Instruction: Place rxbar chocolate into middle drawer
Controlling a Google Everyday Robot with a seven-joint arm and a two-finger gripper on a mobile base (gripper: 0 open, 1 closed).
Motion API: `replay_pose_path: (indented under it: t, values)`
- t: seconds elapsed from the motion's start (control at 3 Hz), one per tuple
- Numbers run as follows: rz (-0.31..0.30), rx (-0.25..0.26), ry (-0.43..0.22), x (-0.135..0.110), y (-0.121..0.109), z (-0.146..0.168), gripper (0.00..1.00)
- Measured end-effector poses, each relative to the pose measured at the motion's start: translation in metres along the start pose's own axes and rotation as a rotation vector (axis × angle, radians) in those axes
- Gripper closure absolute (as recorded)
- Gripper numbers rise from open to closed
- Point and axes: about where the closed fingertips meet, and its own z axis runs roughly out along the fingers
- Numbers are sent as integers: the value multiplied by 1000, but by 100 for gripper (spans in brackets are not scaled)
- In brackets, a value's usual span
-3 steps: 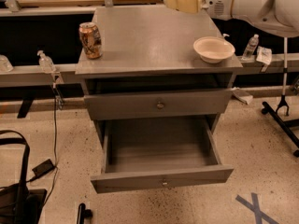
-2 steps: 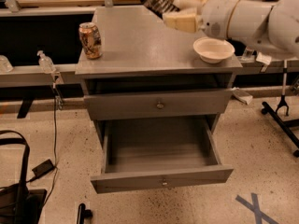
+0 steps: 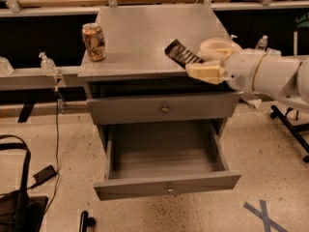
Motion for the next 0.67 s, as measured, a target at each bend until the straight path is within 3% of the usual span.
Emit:
replay_pose_path:
  t: [0.33,0.67]
  values:
    - [52,-9,9,6,5,3,100]
    - [29,-31,43,17,9,10,100]
